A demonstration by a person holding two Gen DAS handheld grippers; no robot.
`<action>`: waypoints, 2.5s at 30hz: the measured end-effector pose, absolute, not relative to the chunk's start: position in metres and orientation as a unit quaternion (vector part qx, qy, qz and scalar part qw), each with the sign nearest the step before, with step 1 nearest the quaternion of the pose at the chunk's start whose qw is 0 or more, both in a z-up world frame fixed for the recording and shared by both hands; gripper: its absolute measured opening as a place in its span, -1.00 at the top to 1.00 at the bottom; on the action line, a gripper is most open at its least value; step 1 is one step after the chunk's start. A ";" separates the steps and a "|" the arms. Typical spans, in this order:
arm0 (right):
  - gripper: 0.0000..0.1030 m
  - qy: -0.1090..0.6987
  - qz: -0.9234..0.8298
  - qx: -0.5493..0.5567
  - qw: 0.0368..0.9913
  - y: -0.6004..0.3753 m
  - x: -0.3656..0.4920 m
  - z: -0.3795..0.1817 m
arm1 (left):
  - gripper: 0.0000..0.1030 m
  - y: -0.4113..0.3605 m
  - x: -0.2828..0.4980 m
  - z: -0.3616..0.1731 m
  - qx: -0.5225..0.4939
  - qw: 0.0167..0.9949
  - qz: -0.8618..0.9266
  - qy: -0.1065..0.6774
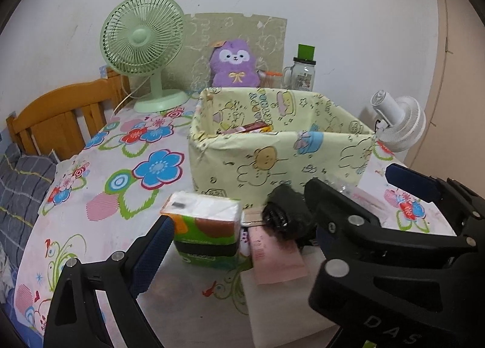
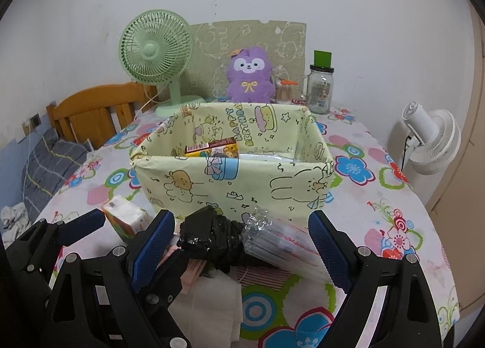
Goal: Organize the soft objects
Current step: 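Move the right tool onto the black folded item while the left tool approaches the tissue pack, then close the right tool on the black item while the left tool grasps the tissue pack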
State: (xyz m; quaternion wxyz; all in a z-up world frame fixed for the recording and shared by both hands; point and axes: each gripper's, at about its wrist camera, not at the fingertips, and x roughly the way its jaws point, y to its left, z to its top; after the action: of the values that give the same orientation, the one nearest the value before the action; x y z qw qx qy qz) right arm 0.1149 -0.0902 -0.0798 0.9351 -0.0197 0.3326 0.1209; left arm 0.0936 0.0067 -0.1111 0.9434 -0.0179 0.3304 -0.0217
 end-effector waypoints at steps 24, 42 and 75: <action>-0.78 0.352 0.117 -0.027 0.928 -0.083 0.134 -0.098 | -0.45 0.024 0.119 -0.137 -0.029 0.930 -0.004 0.365; -0.31 0.370 0.140 -0.055 0.917 -0.056 0.145 -0.115 | -0.04 0.026 0.118 -0.144 -0.013 0.928 -0.005 0.372; 0.54 0.343 0.161 -0.025 0.925 -0.069 0.126 -0.076 | -0.02 0.006 0.099 -0.104 0.013 0.943 -0.011 0.333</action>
State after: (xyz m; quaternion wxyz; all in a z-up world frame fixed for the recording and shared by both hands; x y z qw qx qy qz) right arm 0.1264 -0.0693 -0.0761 0.9253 -0.0254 0.3425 0.1608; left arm 0.0991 0.0056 -0.1036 0.9429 0.0134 0.3328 -0.0108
